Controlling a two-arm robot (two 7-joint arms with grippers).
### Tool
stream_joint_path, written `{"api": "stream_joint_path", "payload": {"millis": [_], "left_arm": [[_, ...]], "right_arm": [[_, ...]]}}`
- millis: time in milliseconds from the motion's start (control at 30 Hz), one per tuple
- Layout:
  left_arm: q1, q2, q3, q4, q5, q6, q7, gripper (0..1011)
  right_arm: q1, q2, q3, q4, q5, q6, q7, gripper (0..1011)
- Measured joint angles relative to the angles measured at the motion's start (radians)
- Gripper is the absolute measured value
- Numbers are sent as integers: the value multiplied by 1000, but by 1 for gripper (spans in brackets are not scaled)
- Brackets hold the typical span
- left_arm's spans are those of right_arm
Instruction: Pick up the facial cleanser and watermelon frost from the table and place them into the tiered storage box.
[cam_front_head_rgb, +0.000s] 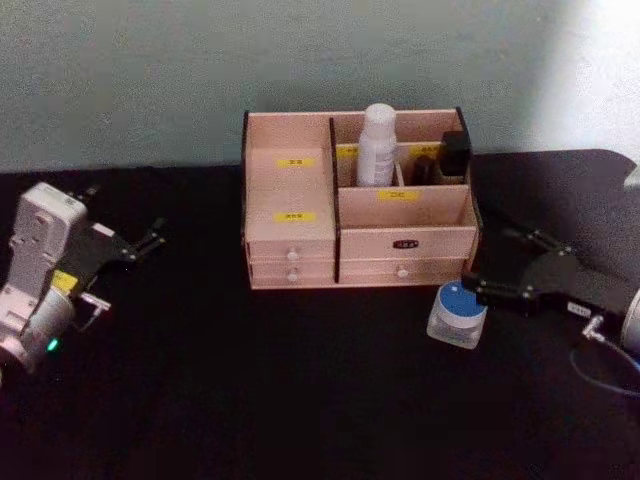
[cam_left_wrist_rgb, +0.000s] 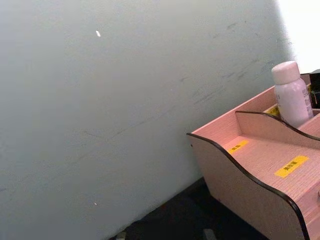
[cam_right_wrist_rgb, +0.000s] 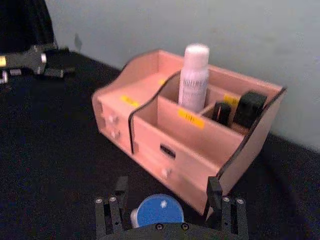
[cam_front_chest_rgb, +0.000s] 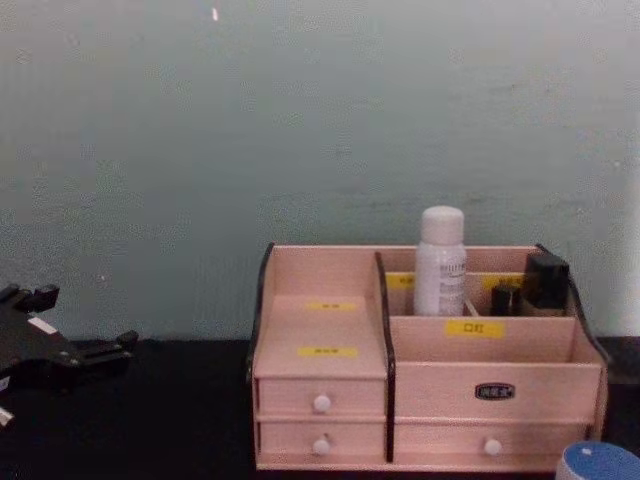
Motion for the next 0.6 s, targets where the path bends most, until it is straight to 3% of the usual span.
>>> {"api": "stream_joint_path", "payload": {"millis": [600], "left_arm": [[0, 0, 0, 0, 0, 0, 0, 1001]], "right_arm": [[38, 29, -89, 42, 23, 105, -21, 1000]]}}
